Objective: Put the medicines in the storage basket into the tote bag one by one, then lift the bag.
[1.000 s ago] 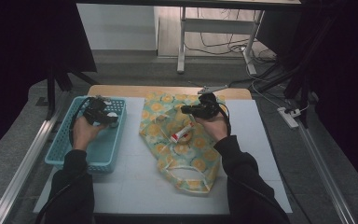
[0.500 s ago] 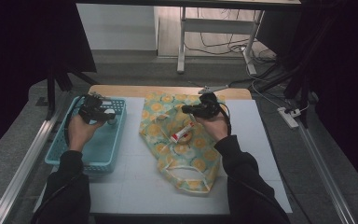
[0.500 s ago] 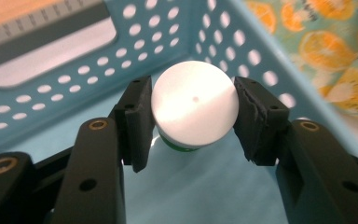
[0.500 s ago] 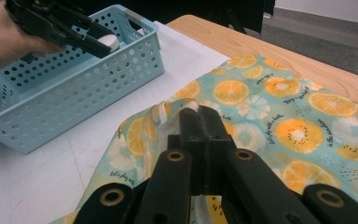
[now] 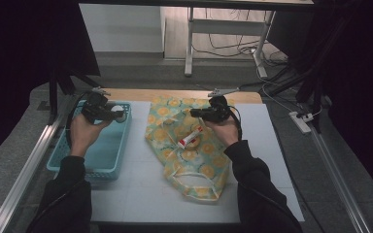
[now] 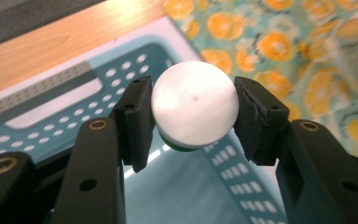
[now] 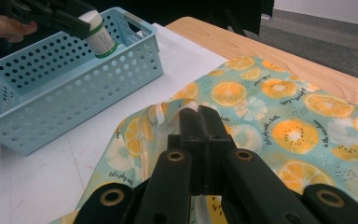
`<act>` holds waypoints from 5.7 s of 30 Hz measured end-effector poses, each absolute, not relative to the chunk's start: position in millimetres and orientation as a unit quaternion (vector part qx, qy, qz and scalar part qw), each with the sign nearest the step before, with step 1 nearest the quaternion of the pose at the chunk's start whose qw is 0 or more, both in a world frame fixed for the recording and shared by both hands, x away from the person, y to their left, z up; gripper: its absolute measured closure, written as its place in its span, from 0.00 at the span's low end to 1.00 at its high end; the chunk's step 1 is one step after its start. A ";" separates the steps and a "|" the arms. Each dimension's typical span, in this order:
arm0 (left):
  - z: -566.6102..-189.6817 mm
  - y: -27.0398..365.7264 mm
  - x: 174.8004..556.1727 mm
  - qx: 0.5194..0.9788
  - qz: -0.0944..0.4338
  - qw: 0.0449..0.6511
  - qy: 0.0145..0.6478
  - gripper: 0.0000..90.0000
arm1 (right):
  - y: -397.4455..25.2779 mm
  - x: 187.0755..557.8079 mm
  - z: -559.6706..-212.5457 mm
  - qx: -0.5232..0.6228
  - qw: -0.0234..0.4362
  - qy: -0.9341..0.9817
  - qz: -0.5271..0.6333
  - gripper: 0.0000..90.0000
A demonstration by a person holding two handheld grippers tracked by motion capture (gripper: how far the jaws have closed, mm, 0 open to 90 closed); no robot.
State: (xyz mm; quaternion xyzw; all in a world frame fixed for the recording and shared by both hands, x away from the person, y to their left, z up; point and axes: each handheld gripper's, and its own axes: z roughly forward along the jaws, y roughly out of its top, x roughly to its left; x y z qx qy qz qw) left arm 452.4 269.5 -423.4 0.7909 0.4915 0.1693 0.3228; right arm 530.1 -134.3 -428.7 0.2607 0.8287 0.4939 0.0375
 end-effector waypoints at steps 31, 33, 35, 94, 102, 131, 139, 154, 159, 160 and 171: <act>-408.5 136.3 441.1 0.846 0.108 0.380 0.358 0.56 | -135.6 530.1 -425.3 0.259 0.037 0.827 0.497 1.00; -410.5 126.6 443.0 0.849 0.102 0.381 0.351 0.56 | -135.8 530.4 -425.6 0.260 0.038 0.828 0.495 1.00; -412.5 116.9 444.7 0.853 0.098 0.380 0.344 0.56 | -136.3 530.7 -425.7 0.261 0.038 0.828 0.495 1.00; -462.3 31.6 471.0 0.882 0.099 0.348 0.302 0.32 | -145.2 537.5 -433.3 0.269 0.040 0.827 0.491 1.00; -450.3 43.7 461.7 0.870 0.080 0.376 0.308 0.19 | -148.1 536.7 -433.1 0.271 0.041 0.827 0.492 1.00; -440.9 69.8 409.1 0.865 0.048 0.423 0.267 0.02 | -145.9 531.7 -431.8 0.264 0.036 0.827 0.494 1.00; -448.3 77.8 396.6 0.865 0.047 0.423 0.264 0.02 | -145.8 530.3 -431.3 0.261 0.035 0.829 0.494 1.00; -475.4 62.3 384.4 0.884 0.039 0.390 0.255 0.00 | -146.3 528.5 -430.7 0.259 0.035 0.828 0.496 1.00; -490.1 52.9 386.2 0.893 0.044 0.377 0.242 0.00 | -146.1 528.3 -431.3 0.259 0.035 0.829 0.495 1.00; -492.8 50.7 386.7 0.895 0.043 0.373 0.240 0.00 | -145.9 528.4 -431.5 0.259 0.035 0.829 0.495 1.00; -520.1 37.1 394.5 0.911 0.034 0.337 0.236 0.01 | -144.3 528.1 -435.1 0.258 0.032 0.830 0.494 1.00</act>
